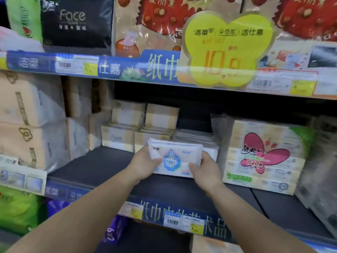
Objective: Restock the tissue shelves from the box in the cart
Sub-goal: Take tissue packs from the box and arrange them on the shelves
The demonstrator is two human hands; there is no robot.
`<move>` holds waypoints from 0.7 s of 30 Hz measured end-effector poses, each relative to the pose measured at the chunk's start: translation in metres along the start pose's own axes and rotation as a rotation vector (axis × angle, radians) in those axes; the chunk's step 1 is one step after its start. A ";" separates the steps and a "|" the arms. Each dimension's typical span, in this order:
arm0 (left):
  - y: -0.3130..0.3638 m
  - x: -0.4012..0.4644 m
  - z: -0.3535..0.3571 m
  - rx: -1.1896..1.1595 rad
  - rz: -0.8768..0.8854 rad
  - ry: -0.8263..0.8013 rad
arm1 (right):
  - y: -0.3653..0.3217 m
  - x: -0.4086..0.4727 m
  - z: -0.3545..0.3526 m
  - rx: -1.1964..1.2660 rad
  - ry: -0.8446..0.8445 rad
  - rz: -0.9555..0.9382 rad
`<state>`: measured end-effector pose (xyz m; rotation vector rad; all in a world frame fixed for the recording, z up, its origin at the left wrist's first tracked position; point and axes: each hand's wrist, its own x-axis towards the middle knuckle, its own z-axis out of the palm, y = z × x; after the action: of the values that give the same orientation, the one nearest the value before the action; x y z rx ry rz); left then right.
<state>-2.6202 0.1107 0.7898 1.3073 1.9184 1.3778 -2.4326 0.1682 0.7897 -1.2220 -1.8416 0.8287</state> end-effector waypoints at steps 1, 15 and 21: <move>0.001 0.004 0.005 0.002 0.019 -0.008 | -0.001 0.001 0.001 0.032 0.063 0.028; -0.022 0.042 0.059 0.166 0.048 -0.356 | 0.028 0.010 0.006 0.123 0.264 0.237; -0.023 0.040 0.059 0.273 0.097 -0.292 | 0.034 0.009 0.011 0.003 0.284 0.263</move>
<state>-2.6030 0.1727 0.7513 1.6471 1.9067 0.9244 -2.4295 0.1869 0.7584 -1.5174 -1.4734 0.7517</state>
